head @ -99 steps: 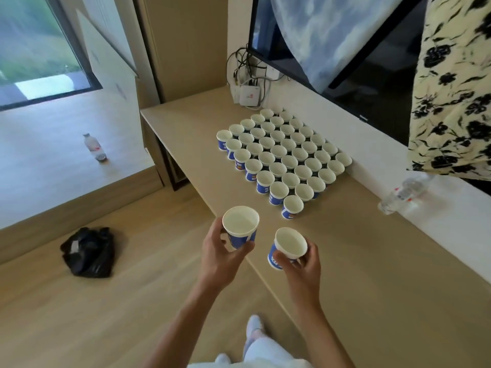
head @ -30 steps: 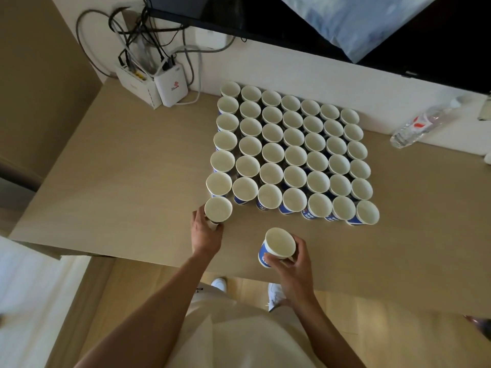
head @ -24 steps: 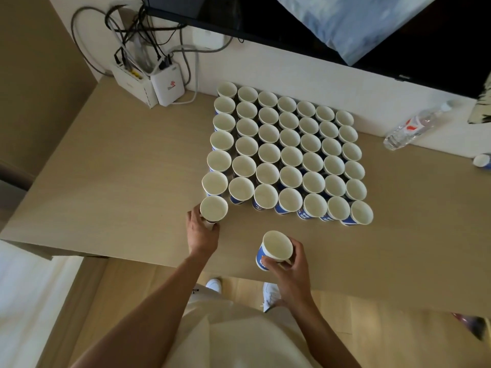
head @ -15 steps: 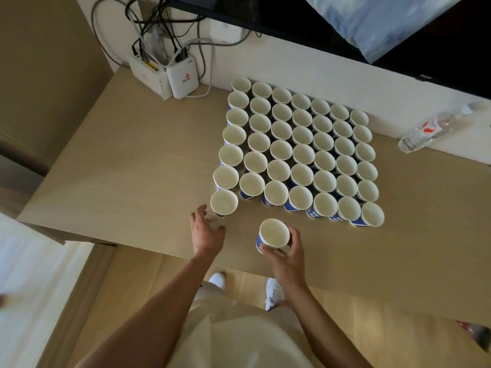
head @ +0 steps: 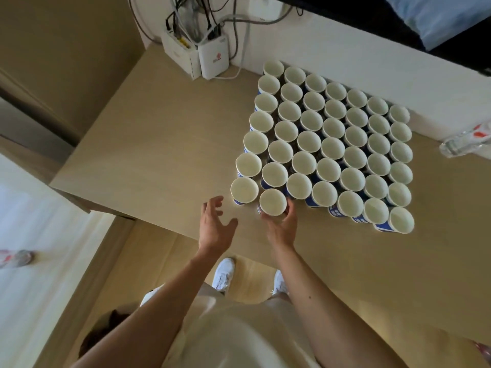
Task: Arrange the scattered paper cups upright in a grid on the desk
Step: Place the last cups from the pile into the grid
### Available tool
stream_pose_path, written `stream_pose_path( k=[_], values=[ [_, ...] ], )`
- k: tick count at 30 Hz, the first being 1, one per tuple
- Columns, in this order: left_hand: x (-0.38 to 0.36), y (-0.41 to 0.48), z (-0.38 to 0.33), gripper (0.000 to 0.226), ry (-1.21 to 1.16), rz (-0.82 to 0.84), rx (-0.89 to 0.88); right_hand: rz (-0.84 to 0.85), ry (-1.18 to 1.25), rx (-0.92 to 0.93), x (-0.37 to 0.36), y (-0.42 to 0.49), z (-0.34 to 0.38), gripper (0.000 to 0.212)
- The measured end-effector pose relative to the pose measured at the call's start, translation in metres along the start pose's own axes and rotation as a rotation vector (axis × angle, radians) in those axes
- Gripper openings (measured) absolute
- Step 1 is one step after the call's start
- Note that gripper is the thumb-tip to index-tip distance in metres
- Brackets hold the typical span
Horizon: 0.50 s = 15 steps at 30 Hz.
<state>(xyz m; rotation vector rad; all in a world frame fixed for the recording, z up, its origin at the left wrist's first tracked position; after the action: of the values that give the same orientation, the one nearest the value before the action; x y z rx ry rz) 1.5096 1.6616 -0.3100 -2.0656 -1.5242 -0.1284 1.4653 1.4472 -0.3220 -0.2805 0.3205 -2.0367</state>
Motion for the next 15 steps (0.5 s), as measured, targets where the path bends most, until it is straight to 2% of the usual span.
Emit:
stream_pose_path(
  k=[15],
  values=[
    [0.008,-0.012,0.004,0.064,-0.026,0.011,0.024,0.015,0.054,-0.069,-0.004,0.001,-0.004,0.062]
  ],
)
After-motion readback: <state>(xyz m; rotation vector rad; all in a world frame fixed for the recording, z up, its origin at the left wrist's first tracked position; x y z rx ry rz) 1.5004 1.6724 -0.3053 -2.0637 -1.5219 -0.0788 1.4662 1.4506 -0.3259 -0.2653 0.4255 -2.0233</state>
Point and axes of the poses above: each hand's wrist, its own y-axis towards the middle knuckle, its own x-axis out of the back of the hand, z = x × y, the point moved 9 cm from there along y, towards the middle knuckle, and after that the axes turned 14 degrees about z, right-handed, at the moved point
